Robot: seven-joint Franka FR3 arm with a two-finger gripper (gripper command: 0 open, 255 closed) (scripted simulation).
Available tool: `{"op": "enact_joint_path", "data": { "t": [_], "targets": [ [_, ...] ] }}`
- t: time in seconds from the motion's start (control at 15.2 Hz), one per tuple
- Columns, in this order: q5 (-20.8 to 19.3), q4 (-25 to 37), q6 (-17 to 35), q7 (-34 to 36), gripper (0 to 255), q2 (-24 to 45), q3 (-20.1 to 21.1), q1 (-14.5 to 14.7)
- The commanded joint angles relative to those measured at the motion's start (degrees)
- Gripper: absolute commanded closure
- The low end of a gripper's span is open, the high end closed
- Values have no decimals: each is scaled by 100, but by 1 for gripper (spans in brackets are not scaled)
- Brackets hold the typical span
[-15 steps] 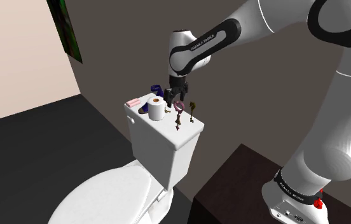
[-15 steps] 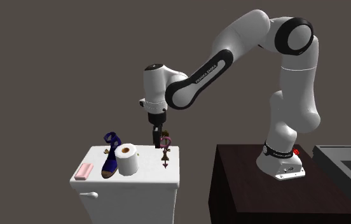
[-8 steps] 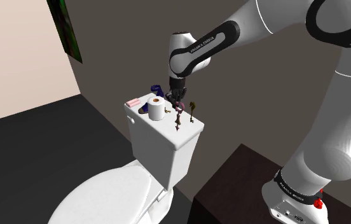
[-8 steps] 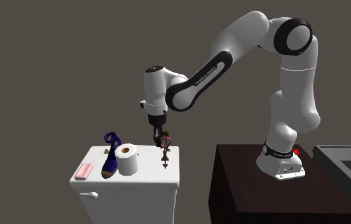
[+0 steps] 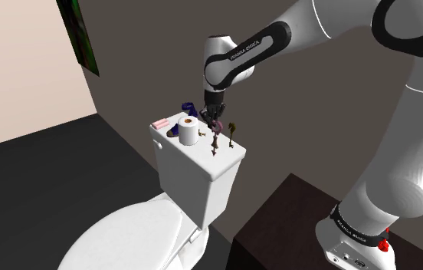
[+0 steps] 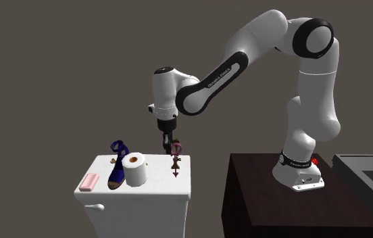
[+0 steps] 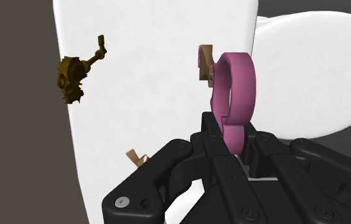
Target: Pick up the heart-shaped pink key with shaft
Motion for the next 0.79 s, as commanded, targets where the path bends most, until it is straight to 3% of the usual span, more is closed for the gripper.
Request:
{"op": "enact_joint_path", "data": {
  "t": [0.0, 0.73],
  "targets": [
    [11, 57, -141, 3, 255, -83, 6, 3],
    [59, 478, -925, -28, 255, -448, 13, -5]
  ]
}}
